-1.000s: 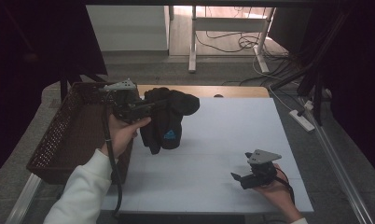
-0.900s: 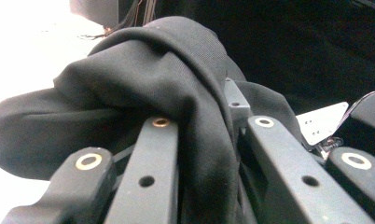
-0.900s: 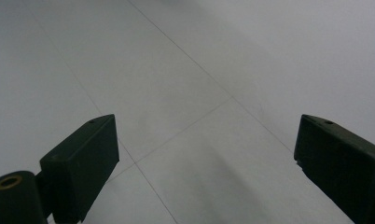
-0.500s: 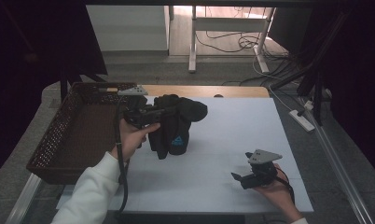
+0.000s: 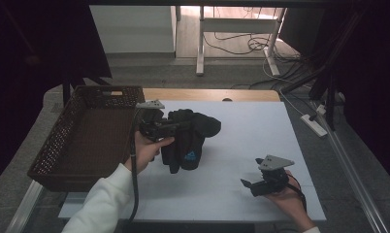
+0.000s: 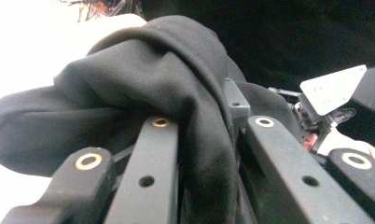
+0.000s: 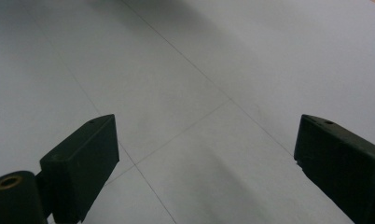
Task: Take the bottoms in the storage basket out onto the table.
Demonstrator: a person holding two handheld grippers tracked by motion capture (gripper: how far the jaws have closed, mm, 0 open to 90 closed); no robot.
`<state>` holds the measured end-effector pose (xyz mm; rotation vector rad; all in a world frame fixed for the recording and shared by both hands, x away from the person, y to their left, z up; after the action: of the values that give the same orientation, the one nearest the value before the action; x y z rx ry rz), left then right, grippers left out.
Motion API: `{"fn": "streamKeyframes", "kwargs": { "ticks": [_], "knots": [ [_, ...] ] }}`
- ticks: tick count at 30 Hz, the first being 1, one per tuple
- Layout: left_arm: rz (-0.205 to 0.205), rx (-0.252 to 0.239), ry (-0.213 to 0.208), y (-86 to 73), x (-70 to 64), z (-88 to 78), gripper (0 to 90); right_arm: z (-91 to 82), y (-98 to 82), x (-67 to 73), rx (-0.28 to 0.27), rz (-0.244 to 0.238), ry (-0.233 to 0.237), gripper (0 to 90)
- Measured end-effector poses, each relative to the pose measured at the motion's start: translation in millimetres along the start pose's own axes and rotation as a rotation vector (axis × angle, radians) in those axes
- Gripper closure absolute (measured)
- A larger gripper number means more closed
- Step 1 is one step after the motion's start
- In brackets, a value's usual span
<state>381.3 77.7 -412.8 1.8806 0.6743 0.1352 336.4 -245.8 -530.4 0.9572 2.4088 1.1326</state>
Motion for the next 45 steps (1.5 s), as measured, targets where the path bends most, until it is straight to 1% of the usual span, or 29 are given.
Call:
{"fn": "streamKeyframes", "kwargs": {
  "ticks": [8, 13, 19, 21, 22, 31, 38, 42, 45],
  "knots": [
    [-0.018, 0.050, -0.008, -20.3, 2.9, 21.1, 79.9, -0.3, 0.0, 0.1, 0.001, 0.000, 0.000, 6.6],
    [-0.012, 0.090, 0.000, -31.9, 4.2, 35.5, 79.9, -0.5, 0.0, -0.3, 0.002, -0.001, 0.000, 6.7],
    [-0.034, 0.125, -0.006, -47.3, 7.5, 52.6, 79.8, -0.6, 0.0, -0.1, 0.001, -0.003, 0.001, 6.7],
    [-0.034, 0.144, -0.005, -54.0, 8.2, 60.0, 79.5, -0.6, -0.1, -0.4, 0.001, -0.002, 0.000, 6.7],
    [-0.034, 0.144, -0.005, -54.0, 8.2, 60.0, 79.5, -0.6, -0.1, -0.4, 0.001, -0.002, 0.000, 6.7],
    [-0.044, 0.186, -0.005, -70.7, 12.7, 73.5, 79.1, -0.5, -0.2, -0.4, 0.003, -0.003, 0.000, 6.7],
    [-0.044, 0.232, -0.007, -84.0, 13.1, 84.0, 78.7, 0.2, -0.6, -0.2, 0.008, -0.006, -0.001, 6.7],
    [-0.031, 0.262, -0.010, -89.6, 10.8, 91.0, 78.1, 0.3, -0.7, -0.3, 0.009, -0.007, -0.002, 6.7],
    [-0.028, 0.264, -0.013, -91.3, 9.4, 93.5, 77.8, 0.3, -0.7, -0.4, 0.009, -0.007, -0.002, 6.7]
  ]
}}
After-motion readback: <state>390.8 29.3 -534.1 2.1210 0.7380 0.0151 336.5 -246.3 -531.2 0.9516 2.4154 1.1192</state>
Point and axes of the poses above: each handheld gripper's, and its own axes: z roughly forward along the jaws, y roughly out of its top, x roughly to its left, the point moved 5 cm from there along z, roughly forward along the jaws, and after that the axes turned 10 degrees about z, right-handed, at the moved point
